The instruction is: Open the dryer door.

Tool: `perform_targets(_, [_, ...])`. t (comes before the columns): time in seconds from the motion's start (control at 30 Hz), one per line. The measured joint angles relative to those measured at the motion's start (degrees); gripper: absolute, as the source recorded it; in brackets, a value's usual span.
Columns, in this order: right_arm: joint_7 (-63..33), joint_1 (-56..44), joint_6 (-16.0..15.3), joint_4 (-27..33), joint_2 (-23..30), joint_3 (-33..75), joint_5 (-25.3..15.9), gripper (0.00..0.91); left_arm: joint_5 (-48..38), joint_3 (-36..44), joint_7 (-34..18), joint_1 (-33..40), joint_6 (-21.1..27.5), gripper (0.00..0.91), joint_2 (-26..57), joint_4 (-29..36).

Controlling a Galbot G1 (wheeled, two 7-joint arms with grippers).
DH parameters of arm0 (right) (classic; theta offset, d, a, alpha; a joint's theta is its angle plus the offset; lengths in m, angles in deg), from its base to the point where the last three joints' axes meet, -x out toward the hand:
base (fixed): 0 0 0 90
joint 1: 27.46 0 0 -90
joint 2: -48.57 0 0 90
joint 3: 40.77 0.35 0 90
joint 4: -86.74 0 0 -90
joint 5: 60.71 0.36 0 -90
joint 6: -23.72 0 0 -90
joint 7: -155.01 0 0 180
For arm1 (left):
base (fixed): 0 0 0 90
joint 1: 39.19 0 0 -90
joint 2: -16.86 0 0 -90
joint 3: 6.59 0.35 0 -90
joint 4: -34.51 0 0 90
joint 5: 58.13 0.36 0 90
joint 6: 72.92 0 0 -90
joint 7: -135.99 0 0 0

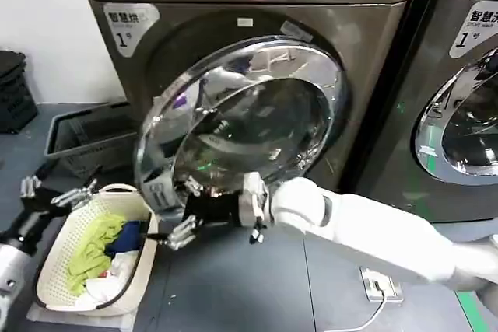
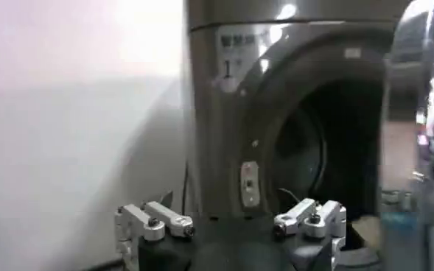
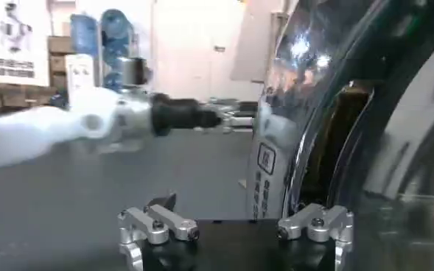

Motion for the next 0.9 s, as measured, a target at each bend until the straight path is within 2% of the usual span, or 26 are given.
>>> perform_targets(0.17, [1.76, -1.72, 0.01, -2.98, -3.39, 1.35, 0.17, 0.907, 1.70, 2.55, 5.07, 1.79, -3.95, 0.907, 5.25, -4.04])
perform_targets(0.4, [6.03, -6.04, 0.01, -6.66, -8.28, 4.79, -0.31, 0.907, 2.57, 8.59, 7.66, 6.56, -4.22, 0.907, 14.09, -9.28])
perform_targets(0.6, [8.63, -11.83, 0.15, -10.22, -12.31, 9.65, -1.96, 0.907, 3.17, 14.31, 11.09, 11.02, -6.76, 0.907, 21.08, -13.14])
perform_targets(0.9, [9.90, -23.34, 0.51, -15.66, -17.52, 20.62, -3.13, 0.907, 6.08, 24.07, 15.98, 17.84, -11.69, 0.907, 26.14, -13.45])
